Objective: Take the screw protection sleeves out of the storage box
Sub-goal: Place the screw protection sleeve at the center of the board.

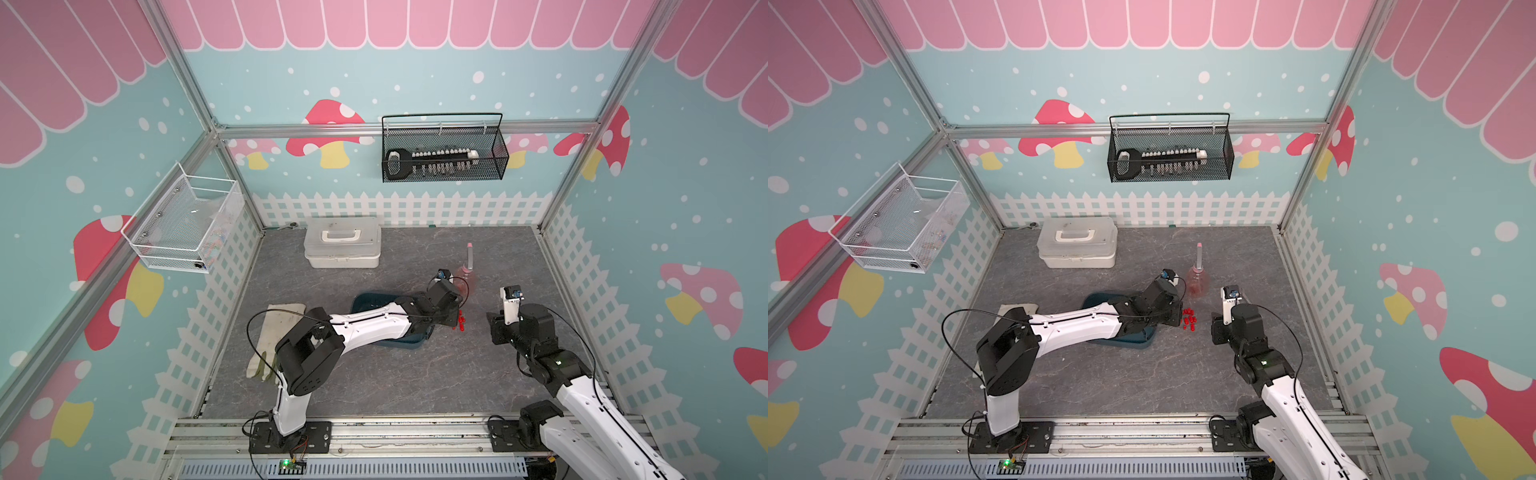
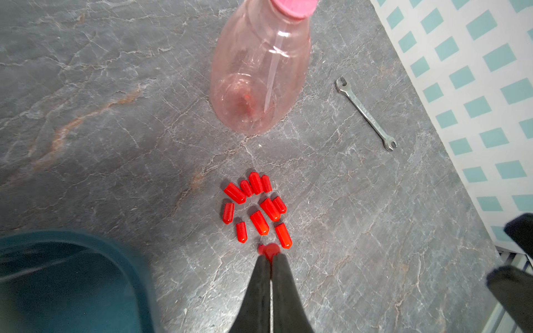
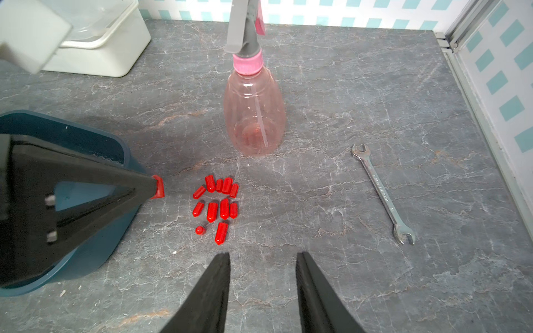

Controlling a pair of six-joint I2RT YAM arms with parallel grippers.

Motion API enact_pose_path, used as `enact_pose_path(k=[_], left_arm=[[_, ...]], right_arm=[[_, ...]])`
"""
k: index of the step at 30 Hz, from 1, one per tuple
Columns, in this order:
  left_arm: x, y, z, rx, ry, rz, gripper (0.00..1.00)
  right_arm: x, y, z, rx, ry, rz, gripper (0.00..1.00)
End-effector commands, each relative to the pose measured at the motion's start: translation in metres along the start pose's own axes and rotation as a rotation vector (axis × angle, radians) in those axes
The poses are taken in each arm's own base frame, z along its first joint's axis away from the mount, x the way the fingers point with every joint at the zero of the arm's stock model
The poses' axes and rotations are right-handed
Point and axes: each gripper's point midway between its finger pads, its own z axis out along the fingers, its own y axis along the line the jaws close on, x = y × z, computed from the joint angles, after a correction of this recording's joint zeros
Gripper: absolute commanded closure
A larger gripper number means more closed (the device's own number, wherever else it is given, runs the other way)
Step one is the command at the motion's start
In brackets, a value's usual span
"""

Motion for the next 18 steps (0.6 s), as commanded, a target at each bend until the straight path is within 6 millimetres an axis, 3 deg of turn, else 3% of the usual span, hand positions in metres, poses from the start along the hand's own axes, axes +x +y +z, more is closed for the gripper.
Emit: enact_pose_path(k=[1,18], left_arm=[[0.008,-0.004,0.006,0.003,0.040,0.007,0.93],[0.031,0.002,0.023,-0.012,0.121,0.029,0.93]], right_arm=[[0.008,0.000,0.004,-0.017,0.016,0.025,0.58],[0.015,-0.005,0.011,-0.031,0.038,0.073,0.58]])
